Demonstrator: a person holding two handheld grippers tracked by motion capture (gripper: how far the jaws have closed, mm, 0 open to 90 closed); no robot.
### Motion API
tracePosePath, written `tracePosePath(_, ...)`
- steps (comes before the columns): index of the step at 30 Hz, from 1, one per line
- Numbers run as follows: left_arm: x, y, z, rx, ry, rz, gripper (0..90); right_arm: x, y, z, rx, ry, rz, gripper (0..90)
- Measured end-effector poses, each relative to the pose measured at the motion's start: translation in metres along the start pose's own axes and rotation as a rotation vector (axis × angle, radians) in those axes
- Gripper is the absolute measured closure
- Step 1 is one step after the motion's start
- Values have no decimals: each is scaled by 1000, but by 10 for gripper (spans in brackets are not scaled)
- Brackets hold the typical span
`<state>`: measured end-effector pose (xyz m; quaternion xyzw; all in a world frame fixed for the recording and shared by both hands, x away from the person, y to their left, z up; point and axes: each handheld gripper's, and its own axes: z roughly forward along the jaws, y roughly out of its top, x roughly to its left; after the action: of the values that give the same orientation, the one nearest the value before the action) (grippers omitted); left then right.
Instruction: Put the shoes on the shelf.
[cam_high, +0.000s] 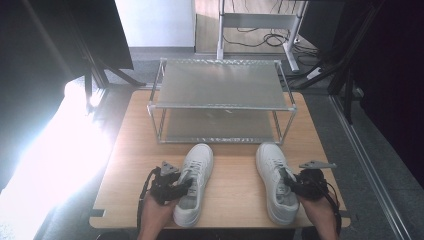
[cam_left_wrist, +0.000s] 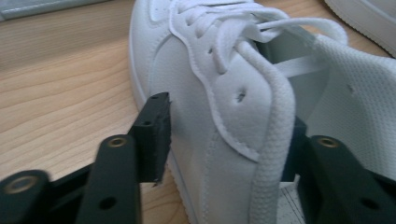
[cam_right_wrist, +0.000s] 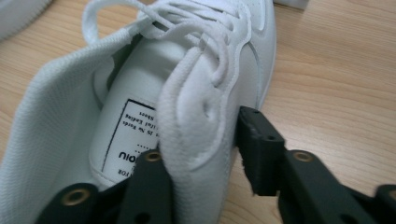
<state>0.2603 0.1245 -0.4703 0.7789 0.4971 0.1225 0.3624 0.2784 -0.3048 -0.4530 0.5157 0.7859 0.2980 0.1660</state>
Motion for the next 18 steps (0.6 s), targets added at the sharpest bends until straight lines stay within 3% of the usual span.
tracePosePath(1,0,0,0,0,0,0,530,0,0,0,0,0,0,705)
tracePosePath(2,-1,0,-1,6,30,6,589,1,1,0,11,-26,-6,772)
tracePosePath(4,-2,0,-2,6,47,8,659,0,0,0,13,-46,-5,823)
tracePosePath(7,-1,-1,-4,3,79,22,768,-12,-2,-2,-4,-4,53,834)
tracePosePath(9,3,-2,-5,-3,68,9,801,-20,-4,-3,-11,39,91,834)
tracePosePath(10,12,-4,-7,-21,27,-28,806,-23,-5,-3,-14,55,106,835)
tracePosePath(18,28,-10,-10,-66,-52,-126,829,-28,-4,-3,-36,107,165,836)
